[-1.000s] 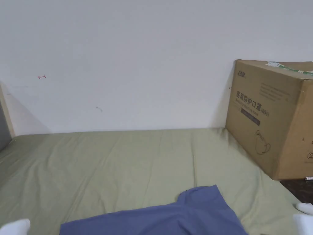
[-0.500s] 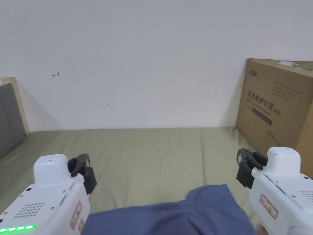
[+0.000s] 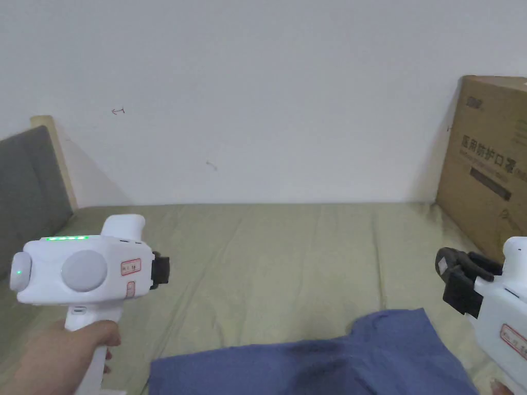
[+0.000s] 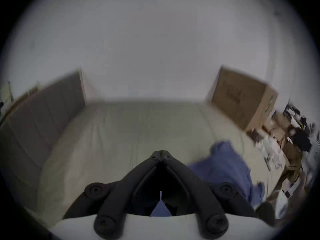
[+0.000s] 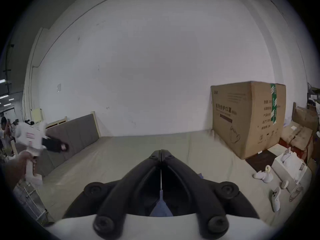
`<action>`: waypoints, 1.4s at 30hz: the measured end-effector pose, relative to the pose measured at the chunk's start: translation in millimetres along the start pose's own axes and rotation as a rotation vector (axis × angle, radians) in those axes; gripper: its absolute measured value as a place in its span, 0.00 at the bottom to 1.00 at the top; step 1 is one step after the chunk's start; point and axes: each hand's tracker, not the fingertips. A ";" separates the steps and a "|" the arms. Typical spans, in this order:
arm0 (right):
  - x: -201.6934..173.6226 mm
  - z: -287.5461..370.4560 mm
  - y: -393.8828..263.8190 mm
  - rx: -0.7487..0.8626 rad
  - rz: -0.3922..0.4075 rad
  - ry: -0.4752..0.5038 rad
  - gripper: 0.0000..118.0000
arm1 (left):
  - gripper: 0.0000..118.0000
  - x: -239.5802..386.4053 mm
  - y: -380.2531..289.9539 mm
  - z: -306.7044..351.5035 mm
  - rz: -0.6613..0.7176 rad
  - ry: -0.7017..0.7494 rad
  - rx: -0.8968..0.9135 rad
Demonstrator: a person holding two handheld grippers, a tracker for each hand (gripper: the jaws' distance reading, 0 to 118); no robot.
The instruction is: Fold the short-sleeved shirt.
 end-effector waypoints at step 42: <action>186.0 -321.7 -148.1 -0.938 -0.188 -0.216 0.83 | 0.00 -60.6 -73.1 -116.2 -0.026 -0.004 -0.195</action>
